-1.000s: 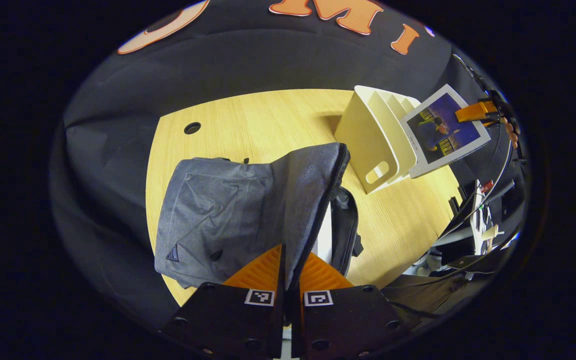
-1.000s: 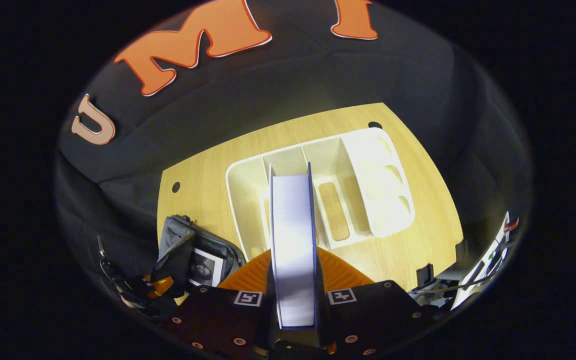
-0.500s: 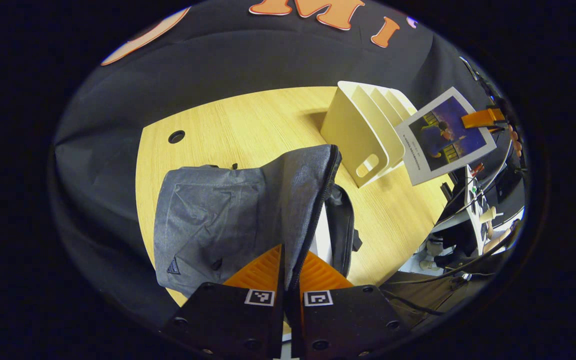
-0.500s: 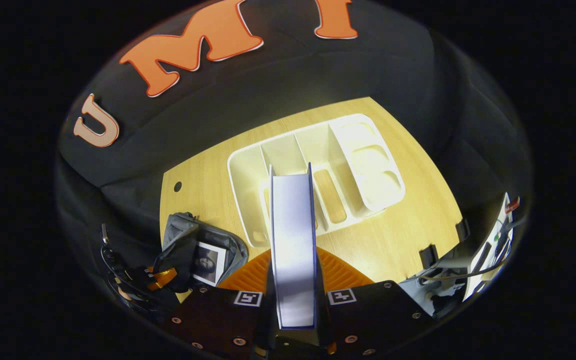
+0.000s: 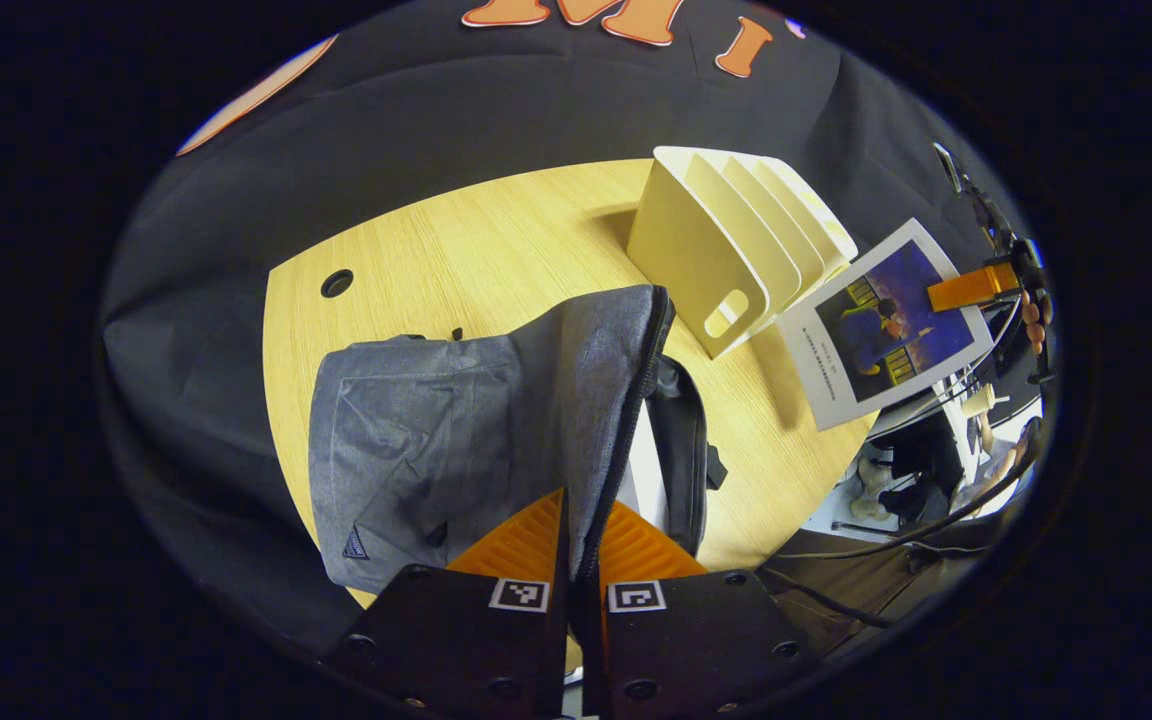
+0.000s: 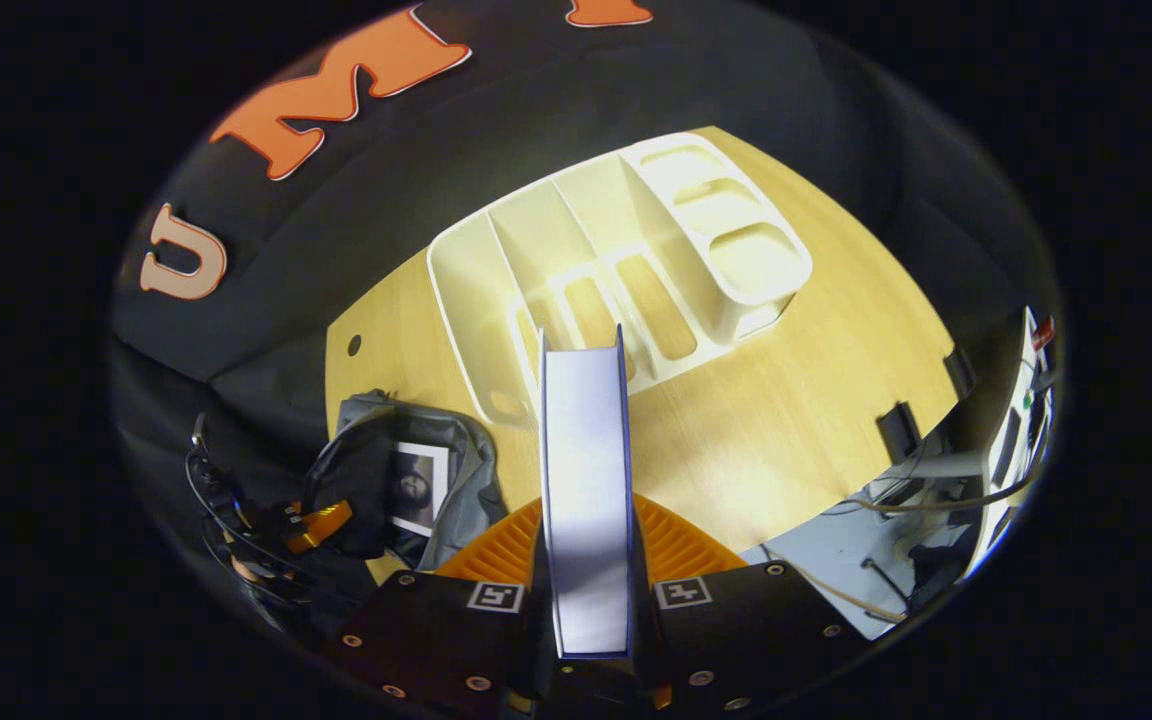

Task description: Open the schoolbag, grab two books from the bookshelf and put them into the schoolbag.

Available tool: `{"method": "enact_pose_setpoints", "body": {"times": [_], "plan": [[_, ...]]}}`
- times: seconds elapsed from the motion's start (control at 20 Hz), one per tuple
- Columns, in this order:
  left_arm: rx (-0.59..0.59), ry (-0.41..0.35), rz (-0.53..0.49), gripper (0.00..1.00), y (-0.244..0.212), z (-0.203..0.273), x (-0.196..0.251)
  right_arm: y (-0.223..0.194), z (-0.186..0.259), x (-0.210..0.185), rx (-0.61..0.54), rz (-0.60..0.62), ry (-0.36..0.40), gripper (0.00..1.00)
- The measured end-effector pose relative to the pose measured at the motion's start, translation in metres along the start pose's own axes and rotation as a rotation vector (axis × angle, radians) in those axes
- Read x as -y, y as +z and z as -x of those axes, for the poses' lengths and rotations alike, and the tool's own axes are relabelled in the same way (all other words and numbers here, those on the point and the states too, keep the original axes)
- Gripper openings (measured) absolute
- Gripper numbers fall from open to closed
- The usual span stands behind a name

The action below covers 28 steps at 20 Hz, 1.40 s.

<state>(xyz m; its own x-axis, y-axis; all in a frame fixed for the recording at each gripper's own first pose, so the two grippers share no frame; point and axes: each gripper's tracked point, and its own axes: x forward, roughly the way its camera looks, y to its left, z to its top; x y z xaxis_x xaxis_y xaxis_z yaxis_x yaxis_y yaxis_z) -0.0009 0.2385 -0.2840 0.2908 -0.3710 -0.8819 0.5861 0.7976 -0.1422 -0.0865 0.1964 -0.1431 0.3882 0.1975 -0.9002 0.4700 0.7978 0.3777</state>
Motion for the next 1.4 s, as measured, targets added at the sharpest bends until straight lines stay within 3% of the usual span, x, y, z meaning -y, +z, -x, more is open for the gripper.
{"method": "enact_pose_setpoints", "body": {"times": [0.2,0.45,0.9,1.4], "plan": [[-0.013,0.011,-0.013,0.08,0.003,0.002,0.001,-0.023,-0.004,-0.016,-0.048,0.014,0.088,0.33],[-0.006,0.03,0.019,0.07,0.003,0.007,-0.004,-0.038,-0.007,-0.06,-0.049,0.052,0.294,0.32],[0.074,0.106,0.097,0.07,0.017,0.032,-0.019,-0.034,-0.036,-0.112,-0.05,-0.002,0.509,0.32],[0.148,0.19,0.183,0.07,0.032,0.059,-0.028,-0.035,-0.084,-0.17,-0.12,-0.055,0.644,0.32]]}}
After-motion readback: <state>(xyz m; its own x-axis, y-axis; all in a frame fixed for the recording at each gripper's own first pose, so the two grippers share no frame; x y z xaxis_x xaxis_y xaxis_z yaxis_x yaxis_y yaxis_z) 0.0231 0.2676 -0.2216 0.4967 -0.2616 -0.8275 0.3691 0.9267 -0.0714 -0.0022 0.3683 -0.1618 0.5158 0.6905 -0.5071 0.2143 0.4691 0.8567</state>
